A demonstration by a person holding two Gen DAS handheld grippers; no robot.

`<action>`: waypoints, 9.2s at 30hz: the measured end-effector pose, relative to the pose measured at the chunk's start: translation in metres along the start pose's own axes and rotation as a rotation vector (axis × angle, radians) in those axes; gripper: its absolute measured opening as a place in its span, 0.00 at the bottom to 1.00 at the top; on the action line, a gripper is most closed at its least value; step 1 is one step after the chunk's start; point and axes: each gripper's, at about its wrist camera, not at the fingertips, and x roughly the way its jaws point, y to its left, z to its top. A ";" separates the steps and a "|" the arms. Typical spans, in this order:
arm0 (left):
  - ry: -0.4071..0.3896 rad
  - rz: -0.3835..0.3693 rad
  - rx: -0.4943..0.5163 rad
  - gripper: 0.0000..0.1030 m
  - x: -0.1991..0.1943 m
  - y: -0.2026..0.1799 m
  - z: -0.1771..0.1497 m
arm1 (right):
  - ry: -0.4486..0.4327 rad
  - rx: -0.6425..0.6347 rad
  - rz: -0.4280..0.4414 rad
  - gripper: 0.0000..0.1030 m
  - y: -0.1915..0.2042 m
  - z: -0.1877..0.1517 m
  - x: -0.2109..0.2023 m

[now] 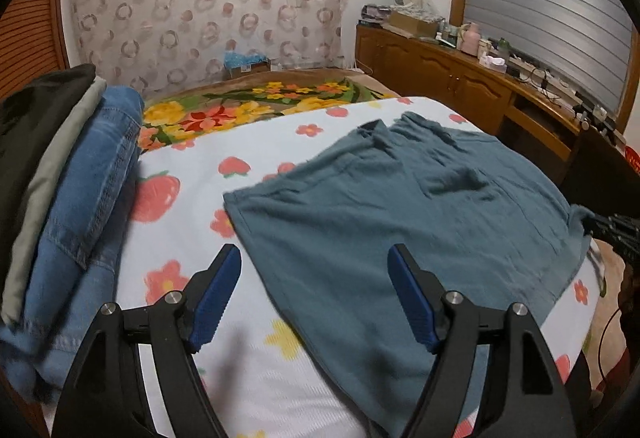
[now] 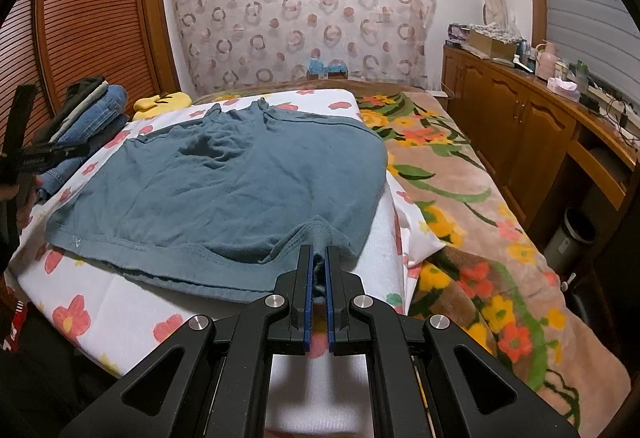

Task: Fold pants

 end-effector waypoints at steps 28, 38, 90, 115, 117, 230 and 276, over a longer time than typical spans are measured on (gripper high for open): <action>-0.032 0.059 -0.081 0.74 -0.060 0.008 -0.056 | -0.110 -0.213 0.394 0.04 0.116 0.077 0.032; -0.026 0.052 -0.097 0.74 -0.059 0.010 -0.059 | -0.015 -0.257 0.422 0.12 0.133 0.074 0.076; 0.100 -0.112 -0.021 0.62 0.011 -0.052 -0.049 | 0.136 -0.107 0.073 0.36 0.120 0.119 0.151; 0.064 -0.175 0.014 0.16 0.002 -0.063 -0.044 | 0.134 -0.175 0.139 0.06 0.104 0.131 0.153; 0.056 -0.182 0.009 0.10 -0.001 -0.064 -0.043 | 0.113 -0.174 0.142 0.05 0.105 0.133 0.148; 0.159 -0.143 0.137 0.10 0.087 -0.102 0.052 | 0.021 -0.143 0.199 0.54 0.076 0.043 0.103; 0.078 0.022 -0.045 0.53 0.031 0.025 0.012 | 0.056 -0.136 0.216 0.54 0.076 0.043 0.112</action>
